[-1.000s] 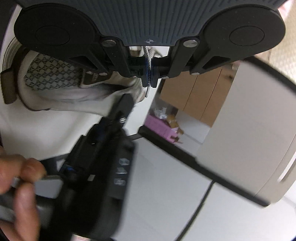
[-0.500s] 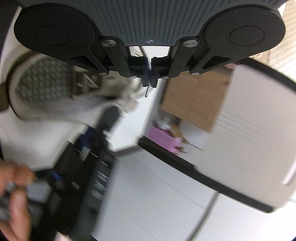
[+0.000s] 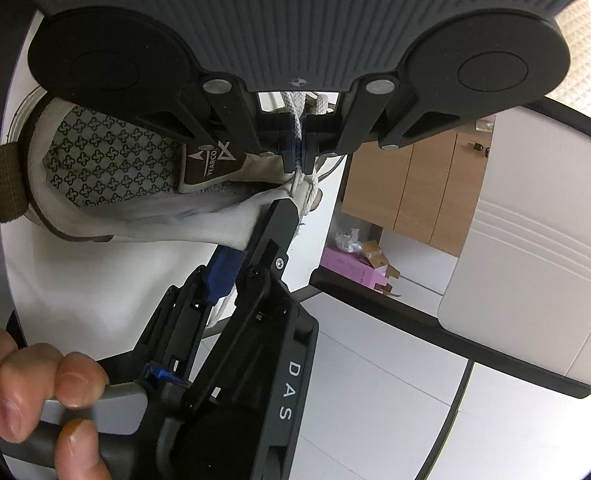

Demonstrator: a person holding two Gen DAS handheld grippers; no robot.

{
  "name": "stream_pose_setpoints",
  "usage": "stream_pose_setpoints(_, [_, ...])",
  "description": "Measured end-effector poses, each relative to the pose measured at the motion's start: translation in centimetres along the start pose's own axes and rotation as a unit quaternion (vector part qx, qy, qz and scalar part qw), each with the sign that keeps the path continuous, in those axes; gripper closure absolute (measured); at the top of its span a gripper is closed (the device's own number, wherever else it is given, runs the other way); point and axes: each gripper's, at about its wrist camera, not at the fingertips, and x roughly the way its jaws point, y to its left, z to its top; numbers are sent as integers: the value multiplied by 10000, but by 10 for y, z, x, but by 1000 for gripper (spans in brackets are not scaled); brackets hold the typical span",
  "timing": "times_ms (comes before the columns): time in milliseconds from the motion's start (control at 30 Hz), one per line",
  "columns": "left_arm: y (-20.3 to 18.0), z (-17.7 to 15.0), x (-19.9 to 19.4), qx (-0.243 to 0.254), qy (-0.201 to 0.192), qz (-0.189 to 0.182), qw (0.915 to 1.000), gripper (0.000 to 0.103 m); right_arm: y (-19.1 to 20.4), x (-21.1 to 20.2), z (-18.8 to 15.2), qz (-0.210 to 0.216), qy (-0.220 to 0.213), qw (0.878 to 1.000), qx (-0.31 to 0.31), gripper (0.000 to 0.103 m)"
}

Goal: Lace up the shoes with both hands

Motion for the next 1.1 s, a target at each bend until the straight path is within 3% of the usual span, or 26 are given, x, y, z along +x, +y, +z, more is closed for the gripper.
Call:
stream_pose_setpoints(200, [-2,-3,6,136,38,-86,9999,100,1,1,0,-23,3,10000,-37,78])
stream_pose_setpoints(400, [-5,4,8,628,68,-46,9980,100,3,1,-1,-35,-3,9999,-116,78])
stream_pose_setpoints(600, [2,5,8,504,39,-166,9986,100,9,-3,0,86,-50,9996,-251,76])
stream_pose_setpoints(700, [6,3,10,375,-8,-180,9991,100,6,-13,5,361,-358,9987,-42,76])
stream_pose_setpoints(767, [9,1,9,209,-52,-175,9996,99,-3,-15,9,269,-509,9980,250,76])
stream_pose_setpoints(867, [7,1,13,-45,-105,-157,9998,99,-18,-5,14,66,-408,9971,640,76])
stream_pose_setpoints(1100, [13,3,20,-273,-96,-114,9995,98,-25,19,10,201,-160,9946,1007,78])
